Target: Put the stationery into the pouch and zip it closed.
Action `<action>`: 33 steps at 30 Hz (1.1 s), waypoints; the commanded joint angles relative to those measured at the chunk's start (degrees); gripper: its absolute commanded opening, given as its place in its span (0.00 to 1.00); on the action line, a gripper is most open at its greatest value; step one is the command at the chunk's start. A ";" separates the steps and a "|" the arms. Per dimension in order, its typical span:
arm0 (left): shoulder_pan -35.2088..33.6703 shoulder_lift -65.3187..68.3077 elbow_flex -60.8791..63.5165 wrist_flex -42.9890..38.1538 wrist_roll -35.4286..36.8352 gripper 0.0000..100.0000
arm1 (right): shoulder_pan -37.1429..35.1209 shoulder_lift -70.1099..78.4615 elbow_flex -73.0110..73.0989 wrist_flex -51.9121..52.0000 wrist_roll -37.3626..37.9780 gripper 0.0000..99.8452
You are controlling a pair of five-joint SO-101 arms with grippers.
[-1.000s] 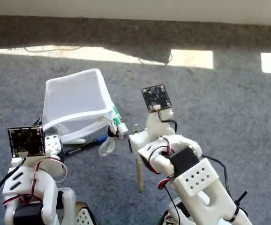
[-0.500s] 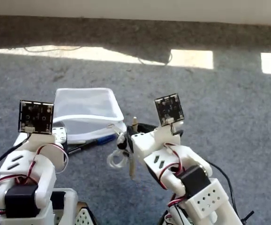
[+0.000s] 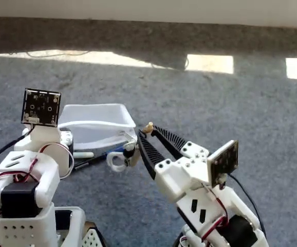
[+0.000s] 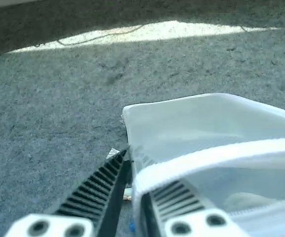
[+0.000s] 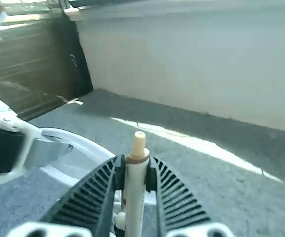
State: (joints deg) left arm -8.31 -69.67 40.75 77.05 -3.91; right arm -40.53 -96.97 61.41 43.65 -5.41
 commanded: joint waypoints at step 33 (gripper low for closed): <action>0.92 0.57 -0.04 -0.26 2.20 0.01 | -9.89 19.12 -10.24 -34.95 3.08 0.00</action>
State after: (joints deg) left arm -8.31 -69.32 41.36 77.05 -2.33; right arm -49.93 -78.95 48.92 14.55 -4.18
